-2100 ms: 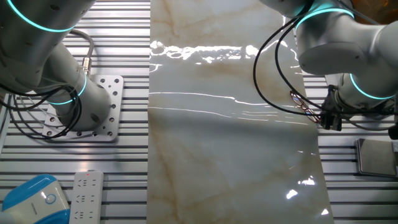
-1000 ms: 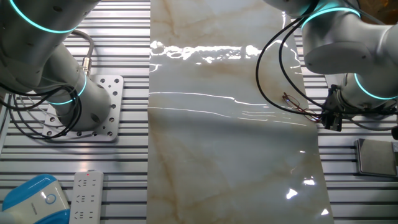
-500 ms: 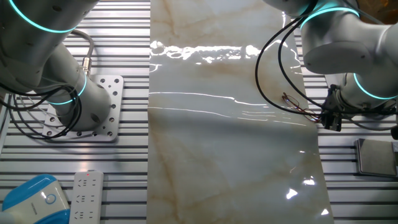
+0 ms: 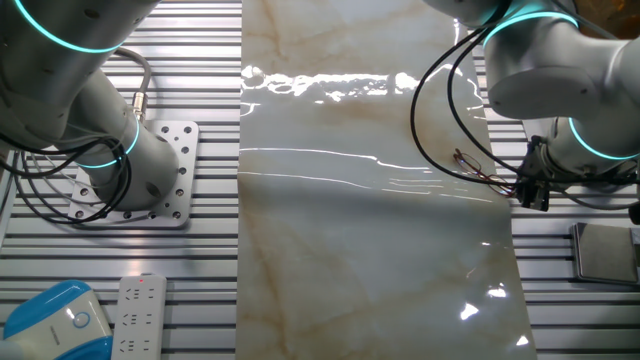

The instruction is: Unfold the leg of the glasses (with one hand)

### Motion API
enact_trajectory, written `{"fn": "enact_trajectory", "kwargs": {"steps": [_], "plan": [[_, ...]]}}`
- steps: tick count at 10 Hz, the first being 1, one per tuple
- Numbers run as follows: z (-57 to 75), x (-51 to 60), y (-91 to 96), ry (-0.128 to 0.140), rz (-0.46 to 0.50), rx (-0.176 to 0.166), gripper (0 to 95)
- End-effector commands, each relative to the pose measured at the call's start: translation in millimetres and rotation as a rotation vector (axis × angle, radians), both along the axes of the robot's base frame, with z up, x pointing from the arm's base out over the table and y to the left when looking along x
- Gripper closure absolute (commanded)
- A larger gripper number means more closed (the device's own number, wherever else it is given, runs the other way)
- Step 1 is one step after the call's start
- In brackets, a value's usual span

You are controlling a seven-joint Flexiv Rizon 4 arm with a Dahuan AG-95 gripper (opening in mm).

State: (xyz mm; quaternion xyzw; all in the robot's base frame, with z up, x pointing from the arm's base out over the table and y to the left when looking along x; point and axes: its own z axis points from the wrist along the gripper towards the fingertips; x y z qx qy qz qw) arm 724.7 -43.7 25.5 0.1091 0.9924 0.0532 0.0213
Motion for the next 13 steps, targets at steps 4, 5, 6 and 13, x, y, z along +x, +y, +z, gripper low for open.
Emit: {"fn": "enact_trajectory", "kwargs": {"steps": [4, 5, 6, 13], "plan": [[22.3, -15.5, 6.8, 0.032, 0.023, -0.064, 95.0], [25.2, -16.1, 8.5, 0.035, 0.024, -0.077, 95.0], [27.6, -16.1, 9.3, 0.038, 0.027, -0.087, 95.0], [48.3, -21.9, 12.1, 0.058, 0.042, -0.128, 95.0]]}}
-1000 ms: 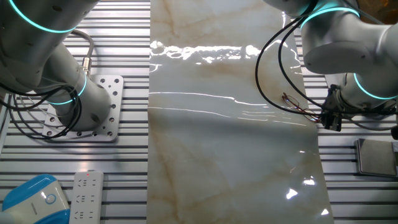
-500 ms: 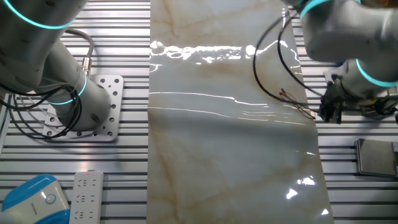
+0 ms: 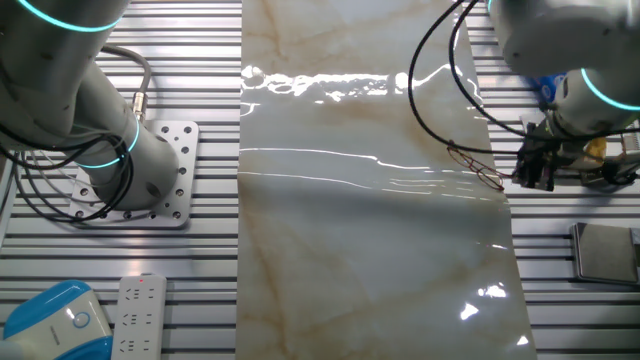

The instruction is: Unfold the leg of the glasses (with one hand)

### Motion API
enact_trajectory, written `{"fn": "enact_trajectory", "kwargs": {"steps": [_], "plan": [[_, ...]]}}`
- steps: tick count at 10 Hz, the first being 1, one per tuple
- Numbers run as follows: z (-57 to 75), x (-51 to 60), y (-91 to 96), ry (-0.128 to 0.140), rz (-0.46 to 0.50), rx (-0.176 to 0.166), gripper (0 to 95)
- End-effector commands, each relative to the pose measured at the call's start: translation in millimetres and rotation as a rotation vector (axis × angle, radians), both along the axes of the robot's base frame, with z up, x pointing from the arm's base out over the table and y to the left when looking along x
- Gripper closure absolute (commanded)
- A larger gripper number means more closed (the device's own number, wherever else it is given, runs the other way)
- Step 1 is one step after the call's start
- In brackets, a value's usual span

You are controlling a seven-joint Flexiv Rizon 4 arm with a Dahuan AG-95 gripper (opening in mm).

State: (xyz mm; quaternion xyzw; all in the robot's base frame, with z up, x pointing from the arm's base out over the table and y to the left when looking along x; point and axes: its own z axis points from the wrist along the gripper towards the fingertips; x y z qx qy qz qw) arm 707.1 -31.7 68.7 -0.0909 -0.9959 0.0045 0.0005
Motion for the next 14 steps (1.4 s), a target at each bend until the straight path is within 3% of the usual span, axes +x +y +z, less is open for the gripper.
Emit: {"fn": "enact_trajectory", "kwargs": {"steps": [1, 3, 5, 7, 10, 12, 13, 14], "plan": [[7.6, -5.4, 1.2, 0.005, 0.006, -0.023, 95.0], [11.5, -7.1, 5.5, 0.012, 0.005, -0.033, 95.0], [17.6, -8.6, 13.5, 0.020, 0.014, -0.071, 95.0], [22.1, -10.3, 16.2, 0.026, 0.023, -0.086, 95.0], [31.1, -14.8, 13.9, 0.028, 0.054, -0.119, 95.0], [40.2, -17.5, 10.3, 0.036, 0.090, -0.154, 95.0], [42.7, -18.2, 9.6, 0.040, 0.114, -0.188, 95.0], [45.7, -18.7, 9.7, 0.040, 0.116, -0.189, 95.0]]}}
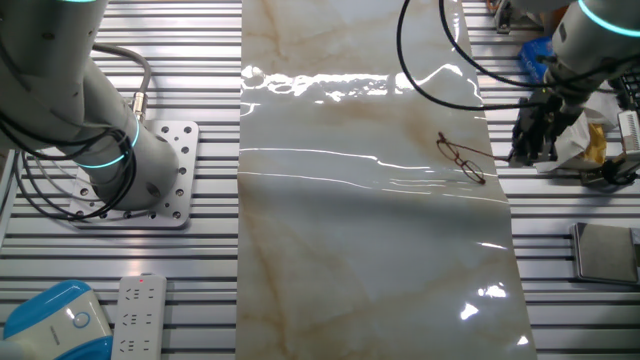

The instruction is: Unfold the leg of the glasses (with one hand)

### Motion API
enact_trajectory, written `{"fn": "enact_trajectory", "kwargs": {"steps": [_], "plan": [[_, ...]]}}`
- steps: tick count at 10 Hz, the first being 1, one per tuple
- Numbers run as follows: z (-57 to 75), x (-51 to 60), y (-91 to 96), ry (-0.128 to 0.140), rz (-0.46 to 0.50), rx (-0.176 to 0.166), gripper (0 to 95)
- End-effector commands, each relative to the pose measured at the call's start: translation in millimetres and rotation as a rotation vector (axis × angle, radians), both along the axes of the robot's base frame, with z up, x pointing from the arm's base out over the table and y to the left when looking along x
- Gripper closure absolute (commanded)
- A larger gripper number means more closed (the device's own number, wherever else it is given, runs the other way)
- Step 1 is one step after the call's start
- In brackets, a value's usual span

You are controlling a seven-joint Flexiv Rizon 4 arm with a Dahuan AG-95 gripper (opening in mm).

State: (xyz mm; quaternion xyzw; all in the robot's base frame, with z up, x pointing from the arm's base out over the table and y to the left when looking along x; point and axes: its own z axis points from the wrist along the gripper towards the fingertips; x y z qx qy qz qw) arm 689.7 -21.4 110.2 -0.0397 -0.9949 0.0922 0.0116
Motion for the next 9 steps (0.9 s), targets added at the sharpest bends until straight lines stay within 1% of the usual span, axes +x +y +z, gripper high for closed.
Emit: {"fn": "enact_trajectory", "kwargs": {"steps": [1, 2, 4, 8, 9], "plan": [[6.9, -1.8, -0.1, 0.006, 0.025, -0.034, 95.0], [7.7, -2.0, 0.1, 0.006, 0.026, -0.039, 95.0], [13.9, -4.9, 0.3, 0.010, 0.022, -0.044, 95.0], [28.2, -12.9, -6.3, 0.013, 0.021, -0.046, 95.0], [30.4, -13.5, -6.5, 0.008, 0.012, -0.035, 95.0]]}}
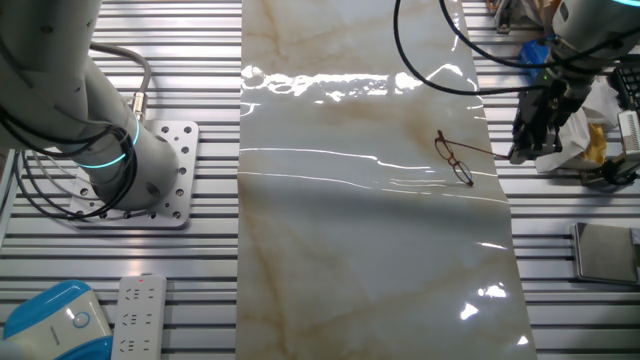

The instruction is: Unfold the leg of the glasses (with one hand)

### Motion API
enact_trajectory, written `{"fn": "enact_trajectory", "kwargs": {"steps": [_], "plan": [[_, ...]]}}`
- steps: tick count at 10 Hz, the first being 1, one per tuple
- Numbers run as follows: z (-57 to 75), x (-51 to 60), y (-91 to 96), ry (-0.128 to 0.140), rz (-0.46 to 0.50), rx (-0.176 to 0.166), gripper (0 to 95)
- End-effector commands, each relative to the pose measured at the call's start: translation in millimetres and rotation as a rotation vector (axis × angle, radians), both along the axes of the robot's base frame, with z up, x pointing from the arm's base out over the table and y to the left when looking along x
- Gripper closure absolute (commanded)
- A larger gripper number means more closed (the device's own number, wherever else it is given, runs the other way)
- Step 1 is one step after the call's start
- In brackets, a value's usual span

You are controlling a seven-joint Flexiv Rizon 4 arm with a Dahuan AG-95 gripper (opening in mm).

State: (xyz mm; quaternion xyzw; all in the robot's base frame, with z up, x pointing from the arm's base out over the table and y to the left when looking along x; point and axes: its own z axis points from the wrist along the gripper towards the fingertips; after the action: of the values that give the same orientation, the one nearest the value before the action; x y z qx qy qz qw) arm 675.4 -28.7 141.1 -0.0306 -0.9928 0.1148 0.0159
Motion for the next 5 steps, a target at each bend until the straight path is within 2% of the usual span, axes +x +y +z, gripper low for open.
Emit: {"fn": "enact_trajectory", "kwargs": {"steps": [1, 5], "plan": [[1.9, 0.7, 1.1, -0.010, -0.015, 0.025, 95.0], [14.7, -0.2, 3.6, -0.016, -0.048, 0.056, 95.0]]}}
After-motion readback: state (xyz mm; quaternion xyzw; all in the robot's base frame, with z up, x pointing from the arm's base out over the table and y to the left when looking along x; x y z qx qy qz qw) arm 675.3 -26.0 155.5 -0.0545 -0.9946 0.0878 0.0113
